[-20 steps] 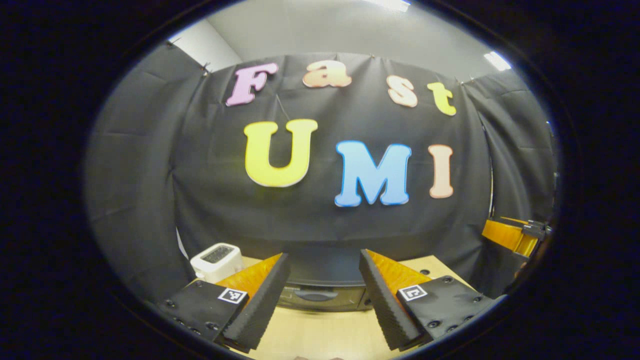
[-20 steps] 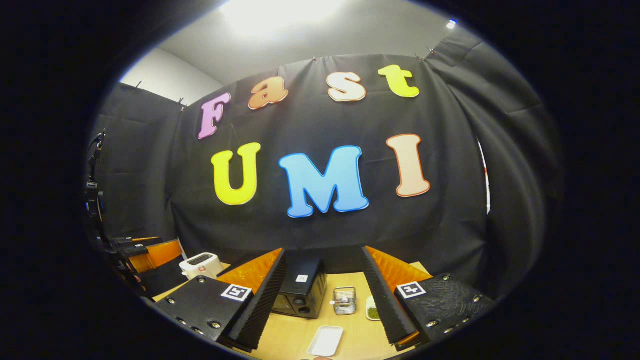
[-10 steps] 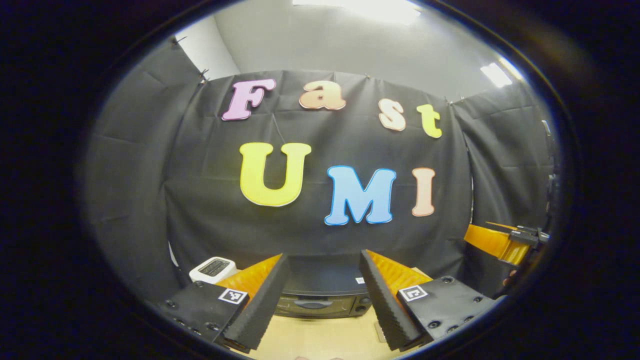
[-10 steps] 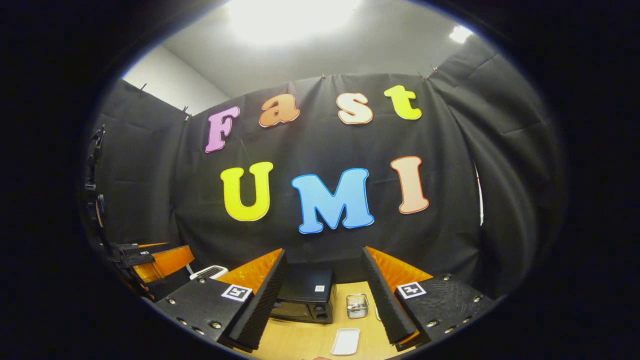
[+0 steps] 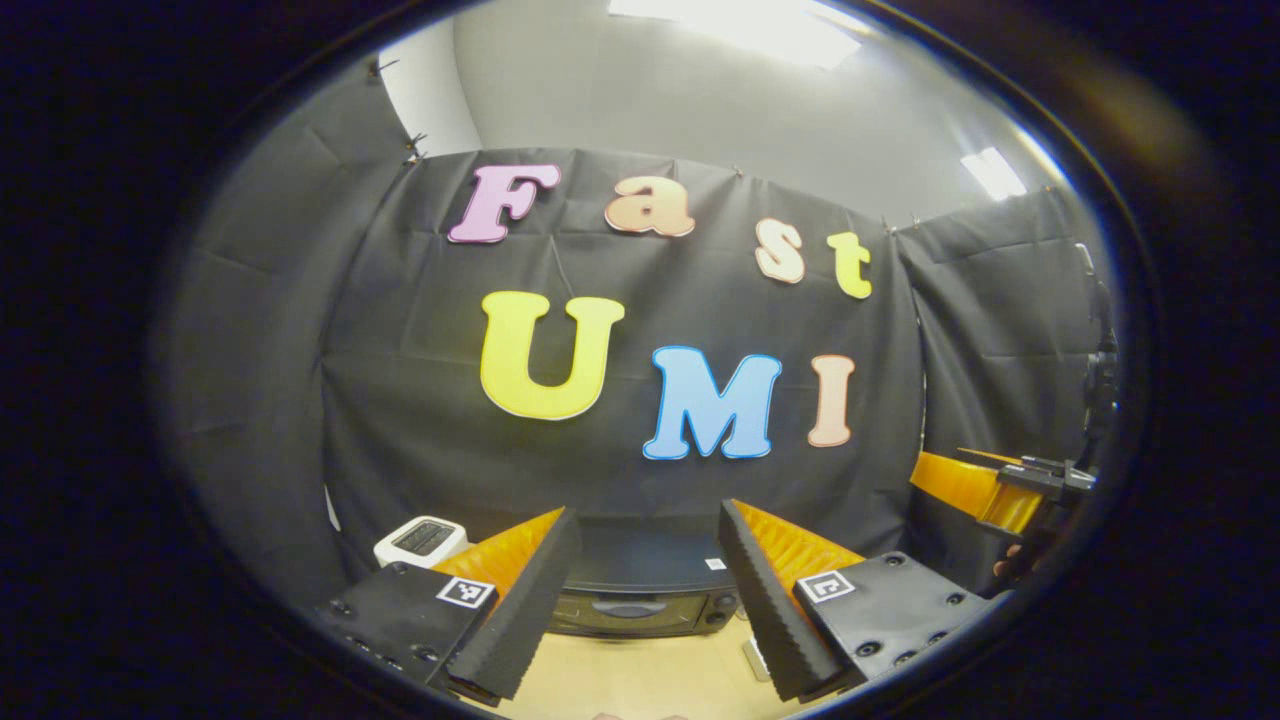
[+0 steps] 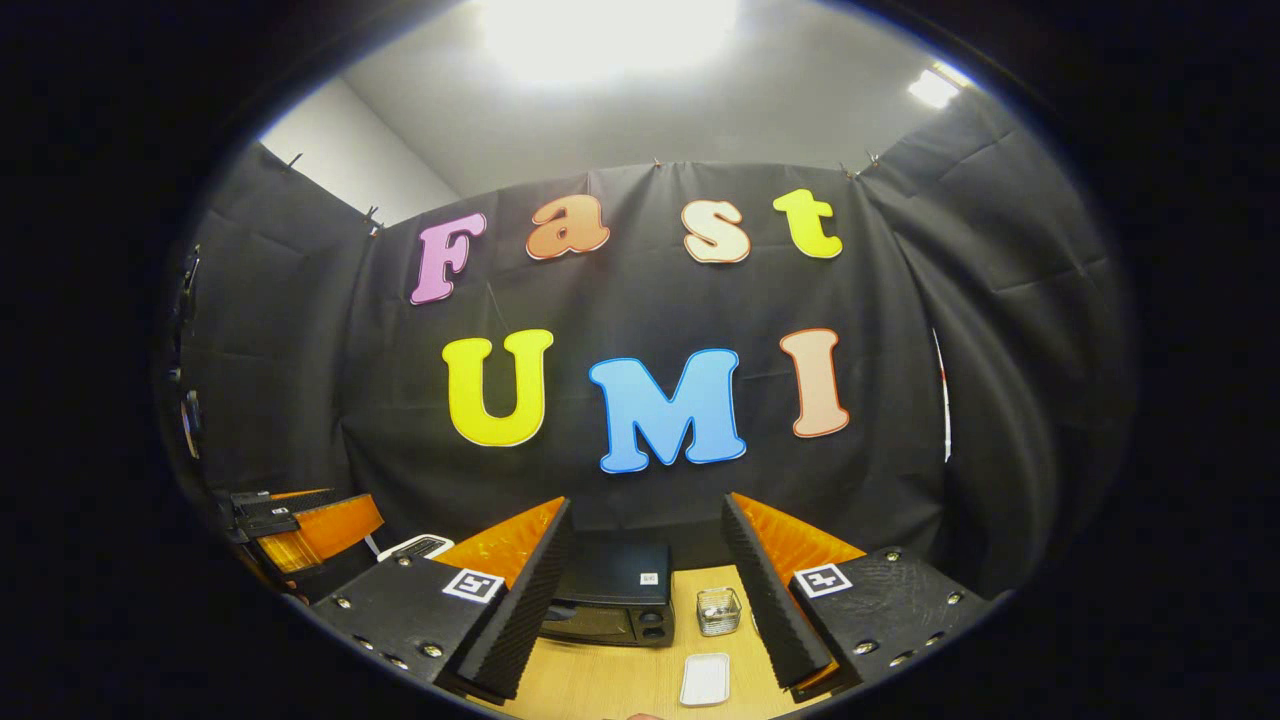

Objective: Open the electric oven with the left hand, put the food in, and close the electric oven.

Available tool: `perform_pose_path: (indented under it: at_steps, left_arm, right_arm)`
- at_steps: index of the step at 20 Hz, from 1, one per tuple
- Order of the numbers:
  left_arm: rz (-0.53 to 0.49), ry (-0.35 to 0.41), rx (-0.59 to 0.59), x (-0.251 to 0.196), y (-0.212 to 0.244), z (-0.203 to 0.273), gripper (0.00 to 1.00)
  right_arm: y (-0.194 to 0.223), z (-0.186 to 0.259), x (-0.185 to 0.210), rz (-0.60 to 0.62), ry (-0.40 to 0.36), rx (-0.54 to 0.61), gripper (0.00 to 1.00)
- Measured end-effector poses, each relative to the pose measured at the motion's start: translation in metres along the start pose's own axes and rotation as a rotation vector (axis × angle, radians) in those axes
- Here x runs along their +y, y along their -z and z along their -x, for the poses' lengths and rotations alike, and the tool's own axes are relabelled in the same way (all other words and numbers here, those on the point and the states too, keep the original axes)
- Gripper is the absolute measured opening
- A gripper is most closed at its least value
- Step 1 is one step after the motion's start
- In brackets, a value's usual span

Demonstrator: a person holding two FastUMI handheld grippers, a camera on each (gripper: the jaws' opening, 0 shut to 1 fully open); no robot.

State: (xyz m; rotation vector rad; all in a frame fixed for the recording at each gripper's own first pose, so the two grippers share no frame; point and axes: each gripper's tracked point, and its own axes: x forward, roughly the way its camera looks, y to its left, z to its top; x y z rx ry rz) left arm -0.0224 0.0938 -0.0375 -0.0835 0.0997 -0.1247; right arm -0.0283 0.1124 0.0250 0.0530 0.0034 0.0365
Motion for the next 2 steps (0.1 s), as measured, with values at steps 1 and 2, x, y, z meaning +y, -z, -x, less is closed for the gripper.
perform_pose_path:
  at_steps: [1,2]
  left_arm:
    - [0.0,0.007,0.0,0.0024,0.0003,0.0001,0.98]
    - [0.001,0.005,0.0,0.0054,0.001,0.0015,0.98]
  right_arm:
    - [0.0002,0.0008,0.0035,0.006,-0.001,-0.002,0.9]
    - [0.0004,0.0018,0.0071,0.012,-0.001,-0.002,0.9]
